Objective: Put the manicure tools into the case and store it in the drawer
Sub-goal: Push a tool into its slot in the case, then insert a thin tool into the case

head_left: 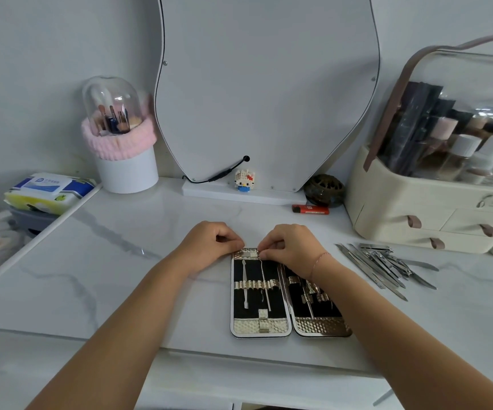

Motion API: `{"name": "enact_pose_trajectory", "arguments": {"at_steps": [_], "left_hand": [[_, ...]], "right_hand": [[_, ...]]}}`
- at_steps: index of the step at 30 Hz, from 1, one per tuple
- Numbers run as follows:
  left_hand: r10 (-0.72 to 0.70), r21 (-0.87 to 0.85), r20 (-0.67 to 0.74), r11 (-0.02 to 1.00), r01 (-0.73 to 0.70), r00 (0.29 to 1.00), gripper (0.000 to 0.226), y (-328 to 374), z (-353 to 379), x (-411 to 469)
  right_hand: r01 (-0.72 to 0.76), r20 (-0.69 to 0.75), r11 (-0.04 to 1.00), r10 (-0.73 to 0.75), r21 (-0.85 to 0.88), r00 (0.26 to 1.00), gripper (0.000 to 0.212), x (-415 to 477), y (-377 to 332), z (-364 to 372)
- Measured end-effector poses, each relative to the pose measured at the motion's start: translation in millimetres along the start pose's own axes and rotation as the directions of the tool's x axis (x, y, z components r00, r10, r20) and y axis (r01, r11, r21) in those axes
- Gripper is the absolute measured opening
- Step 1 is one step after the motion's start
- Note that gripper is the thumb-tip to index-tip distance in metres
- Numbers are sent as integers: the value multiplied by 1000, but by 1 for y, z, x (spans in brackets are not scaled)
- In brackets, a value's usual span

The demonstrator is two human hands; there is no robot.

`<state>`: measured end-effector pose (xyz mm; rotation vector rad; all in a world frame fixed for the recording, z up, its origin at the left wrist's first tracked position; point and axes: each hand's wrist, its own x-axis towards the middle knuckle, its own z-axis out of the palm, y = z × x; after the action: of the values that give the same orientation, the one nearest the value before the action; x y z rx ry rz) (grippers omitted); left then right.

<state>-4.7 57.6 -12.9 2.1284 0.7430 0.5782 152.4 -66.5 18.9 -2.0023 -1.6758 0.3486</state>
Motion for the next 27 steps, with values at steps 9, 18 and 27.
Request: {"name": "enact_pose_trajectory", "arguments": {"at_steps": [9,18,27], "left_hand": [[-5,2,-1,1000,5,1000,5,-1,0,0],[-26,-70,-8,997,25,1000,8,-3,2,1],[-23,-88,-24,996,20,999,5,-4,2,0]], "right_hand": [[-18,-15,1000,18,2,1000,6,-1,-3,1],[-270,-318,963,258,7,912,12,-53,55,-63],[-503,-267,864,481,-17,835,14,-75,87,-65]]}}
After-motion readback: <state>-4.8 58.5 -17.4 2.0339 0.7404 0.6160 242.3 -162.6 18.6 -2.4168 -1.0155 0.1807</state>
